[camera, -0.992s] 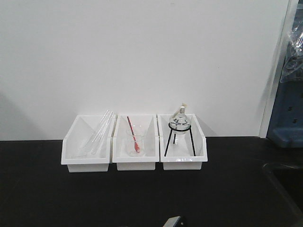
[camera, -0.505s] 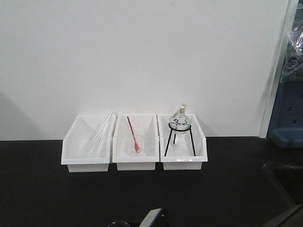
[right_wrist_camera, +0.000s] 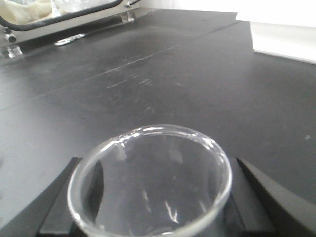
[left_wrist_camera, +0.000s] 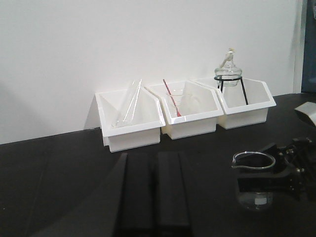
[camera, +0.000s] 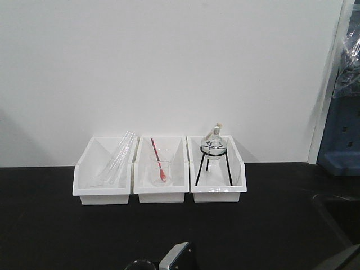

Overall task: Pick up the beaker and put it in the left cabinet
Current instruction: 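Lift the beaker with the right gripper and pull it back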

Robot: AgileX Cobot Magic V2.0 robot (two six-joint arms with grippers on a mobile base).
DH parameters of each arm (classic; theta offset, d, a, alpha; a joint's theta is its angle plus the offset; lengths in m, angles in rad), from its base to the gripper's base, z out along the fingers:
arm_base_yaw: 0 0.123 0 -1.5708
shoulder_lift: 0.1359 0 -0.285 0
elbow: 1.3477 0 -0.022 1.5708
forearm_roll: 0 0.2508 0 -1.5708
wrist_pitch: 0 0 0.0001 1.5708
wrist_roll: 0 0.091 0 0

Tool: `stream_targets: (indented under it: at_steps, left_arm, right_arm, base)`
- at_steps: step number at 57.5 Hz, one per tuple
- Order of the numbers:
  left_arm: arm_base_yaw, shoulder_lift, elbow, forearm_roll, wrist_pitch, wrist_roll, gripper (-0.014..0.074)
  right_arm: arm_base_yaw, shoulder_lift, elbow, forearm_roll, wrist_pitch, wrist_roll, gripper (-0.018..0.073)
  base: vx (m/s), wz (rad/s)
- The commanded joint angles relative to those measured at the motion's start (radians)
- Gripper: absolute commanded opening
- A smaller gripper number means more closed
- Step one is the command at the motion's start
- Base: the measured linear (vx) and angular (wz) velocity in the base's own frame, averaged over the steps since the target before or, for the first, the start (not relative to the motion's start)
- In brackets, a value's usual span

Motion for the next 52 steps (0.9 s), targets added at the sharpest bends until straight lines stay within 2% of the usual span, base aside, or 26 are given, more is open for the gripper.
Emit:
stream_targets:
  at_steps: [1,8,12,21,25,37,52]
  left_arm:
    - [-0.003,-0.019,0.016,-0.008,-0.083,-0.004,0.0001]
    - [-0.003,-0.019,0.016,-0.008,-0.083,-0.004,0.0001]
    - [-0.003,-0.019,0.016,-0.008,-0.083,-0.004,0.0001]
    - [-0.003,-0.019,0.016,-0.008,-0.083,-0.004,0.0001]
    - [-0.003,-0.019,0.016,-0.008,-0.083,-0.004,0.0001]
    - [-0.003,-0.019,0.016,-0.008,-0.083,-0.004,0.0001]
    - [-0.003,-0.019,0.016,-0.008,-0.083,-0.004,0.0001]
  right_arm:
    - [-0.002,-0.155,0.01,0.02,-0.019,0.001,-0.0005]
    - [-0.002,-0.314,0.059,0.022,0.118,0.012,-0.0005]
    - [-0.002,-0.42,0.089,0.022,0.233,0.053,-0.0005]
    - [-0.002,-0.712,0.127,0.02,0.586,0.165,-0.0005]
    - [-0.002,-0.831,0.127,0.018,0.761,0.169,-0.0005]
    - [-0.003,-1.14,0.127,0.013,1.143,0.165,-0.0005]
    - [-0.003,-1.424,0.127,-0.014,1.432,0.159,-0.0005]
  base:
    - [0.0,0.0]
    - [0.0,0.0]
    - [0.0,0.0]
    - [0.0,0.0]
    - [0.0,0.0]
    - [0.0,0.0]
    - [0.0,0.0]
